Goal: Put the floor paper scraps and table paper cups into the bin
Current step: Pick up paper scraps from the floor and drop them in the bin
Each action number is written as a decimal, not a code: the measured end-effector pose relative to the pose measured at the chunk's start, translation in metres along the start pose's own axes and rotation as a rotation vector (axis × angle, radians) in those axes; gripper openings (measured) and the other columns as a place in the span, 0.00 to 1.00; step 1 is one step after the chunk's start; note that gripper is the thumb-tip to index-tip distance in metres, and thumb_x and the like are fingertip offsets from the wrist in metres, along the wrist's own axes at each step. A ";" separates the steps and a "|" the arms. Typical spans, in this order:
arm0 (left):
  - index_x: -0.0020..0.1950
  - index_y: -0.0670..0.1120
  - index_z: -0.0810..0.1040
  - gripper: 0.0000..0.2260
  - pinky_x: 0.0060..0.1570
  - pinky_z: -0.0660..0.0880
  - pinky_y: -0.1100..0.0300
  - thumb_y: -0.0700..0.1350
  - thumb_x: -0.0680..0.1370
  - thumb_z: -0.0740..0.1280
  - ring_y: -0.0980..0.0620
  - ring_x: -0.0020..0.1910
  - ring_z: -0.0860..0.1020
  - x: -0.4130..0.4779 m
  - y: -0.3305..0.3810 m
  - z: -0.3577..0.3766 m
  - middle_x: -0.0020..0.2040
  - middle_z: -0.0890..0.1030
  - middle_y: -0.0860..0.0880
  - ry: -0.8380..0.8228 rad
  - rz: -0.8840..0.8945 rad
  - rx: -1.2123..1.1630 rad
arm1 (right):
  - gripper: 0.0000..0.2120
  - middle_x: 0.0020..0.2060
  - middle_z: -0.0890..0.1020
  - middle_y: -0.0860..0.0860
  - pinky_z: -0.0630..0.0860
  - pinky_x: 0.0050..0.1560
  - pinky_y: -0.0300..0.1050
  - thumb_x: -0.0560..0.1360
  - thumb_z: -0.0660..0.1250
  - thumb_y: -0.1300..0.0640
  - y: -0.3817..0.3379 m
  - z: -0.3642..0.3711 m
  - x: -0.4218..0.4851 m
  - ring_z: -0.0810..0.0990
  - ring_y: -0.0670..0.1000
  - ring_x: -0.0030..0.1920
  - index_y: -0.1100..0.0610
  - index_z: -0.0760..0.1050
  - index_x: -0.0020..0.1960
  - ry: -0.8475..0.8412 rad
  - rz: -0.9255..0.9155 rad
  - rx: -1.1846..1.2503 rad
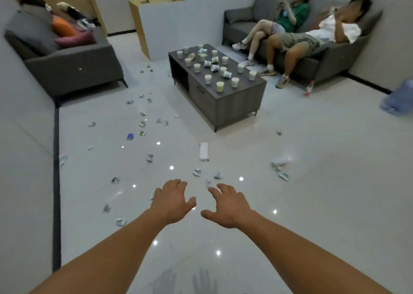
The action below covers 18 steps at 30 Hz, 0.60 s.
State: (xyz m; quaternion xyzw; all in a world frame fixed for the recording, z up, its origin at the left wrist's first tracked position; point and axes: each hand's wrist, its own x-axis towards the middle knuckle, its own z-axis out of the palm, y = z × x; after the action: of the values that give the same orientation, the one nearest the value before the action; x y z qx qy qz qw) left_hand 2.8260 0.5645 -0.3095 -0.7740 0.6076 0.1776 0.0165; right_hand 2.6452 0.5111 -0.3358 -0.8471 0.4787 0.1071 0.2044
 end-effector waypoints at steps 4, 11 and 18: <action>0.75 0.49 0.61 0.30 0.70 0.59 0.48 0.62 0.77 0.56 0.49 0.74 0.59 0.036 0.099 0.005 0.75 0.62 0.49 -0.025 0.149 0.037 | 0.40 0.78 0.53 0.52 0.58 0.72 0.59 0.74 0.56 0.30 0.092 -0.023 -0.022 0.53 0.56 0.77 0.48 0.51 0.79 0.046 0.139 0.053; 0.75 0.49 0.61 0.30 0.71 0.58 0.48 0.62 0.77 0.56 0.49 0.75 0.58 0.105 0.218 0.017 0.76 0.61 0.50 -0.122 0.334 0.093 | 0.40 0.78 0.53 0.52 0.58 0.72 0.59 0.74 0.58 0.31 0.218 -0.049 -0.039 0.53 0.55 0.77 0.48 0.51 0.79 0.090 0.382 0.165; 0.76 0.49 0.59 0.30 0.71 0.59 0.48 0.62 0.77 0.56 0.48 0.75 0.58 0.207 0.291 0.022 0.76 0.60 0.49 -0.193 0.406 0.120 | 0.40 0.78 0.54 0.52 0.60 0.71 0.59 0.74 0.57 0.31 0.313 -0.080 0.004 0.54 0.56 0.76 0.48 0.51 0.79 0.068 0.485 0.151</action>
State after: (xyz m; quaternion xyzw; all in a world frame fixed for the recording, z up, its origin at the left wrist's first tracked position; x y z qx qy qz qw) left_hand 2.5859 0.3005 -0.3358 -0.6131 0.7558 0.2139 0.0844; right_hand 2.3782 0.3286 -0.3419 -0.6931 0.6810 0.0885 0.2192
